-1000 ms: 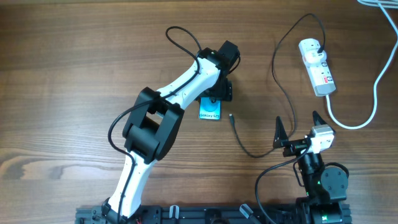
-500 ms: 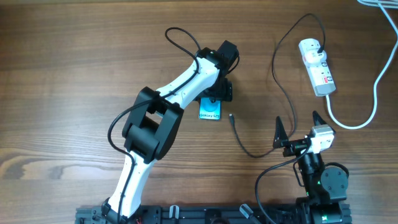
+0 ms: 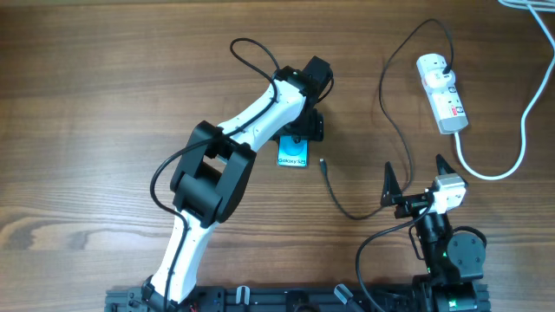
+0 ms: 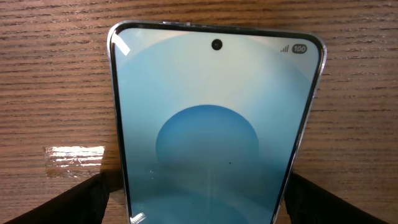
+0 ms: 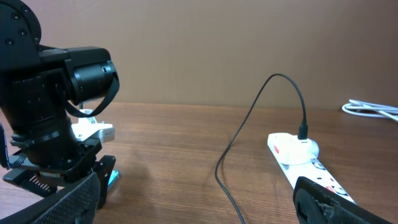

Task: Plug charger to phone and switch on socket
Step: 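Close the left gripper on the phone's edges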

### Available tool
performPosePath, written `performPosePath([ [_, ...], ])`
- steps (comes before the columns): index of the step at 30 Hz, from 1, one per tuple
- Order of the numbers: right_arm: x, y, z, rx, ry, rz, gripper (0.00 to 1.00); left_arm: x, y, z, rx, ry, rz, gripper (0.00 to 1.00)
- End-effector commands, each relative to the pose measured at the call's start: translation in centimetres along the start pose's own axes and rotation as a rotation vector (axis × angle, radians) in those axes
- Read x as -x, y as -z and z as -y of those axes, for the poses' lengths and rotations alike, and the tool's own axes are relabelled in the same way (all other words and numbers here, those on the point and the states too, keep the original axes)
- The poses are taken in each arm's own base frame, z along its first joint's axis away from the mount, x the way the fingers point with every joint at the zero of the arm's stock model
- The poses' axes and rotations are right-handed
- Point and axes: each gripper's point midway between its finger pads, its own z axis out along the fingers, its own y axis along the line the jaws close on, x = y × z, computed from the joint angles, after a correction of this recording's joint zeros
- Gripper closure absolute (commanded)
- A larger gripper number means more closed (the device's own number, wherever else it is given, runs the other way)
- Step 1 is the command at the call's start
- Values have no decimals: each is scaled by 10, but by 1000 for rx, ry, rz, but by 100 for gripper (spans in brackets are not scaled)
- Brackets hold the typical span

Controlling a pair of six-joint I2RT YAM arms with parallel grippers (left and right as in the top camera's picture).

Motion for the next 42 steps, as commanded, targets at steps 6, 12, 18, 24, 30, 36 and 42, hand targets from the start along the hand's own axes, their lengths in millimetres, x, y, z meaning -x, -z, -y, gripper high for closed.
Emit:
performPosePath([
  [6,0,0,1,-6,-6,1,0,-13,-22,0,-20,9,-74,11],
  [12,0,0,1,-6,-6,1,0,-13,-22,0,-20,9,-75,13],
  [18,0,0,1,-6,-6,1,0,-13,-22,0,-20,10,-74,20],
  [24,0,0,1,-6,-6,1,0,-13,-22,0,-20,10,-74,22],
  [30,0,0,1,-6,-6,1,0,-13,-22,0,-20,5,-75,17],
  [36,0,0,1,-6,-6,1,0,-16,-22,-1,-14,4,-86,16],
  [42,0,0,1,-6,-6,1,0,-21,-22,-4,-3,-19,-104,20],
])
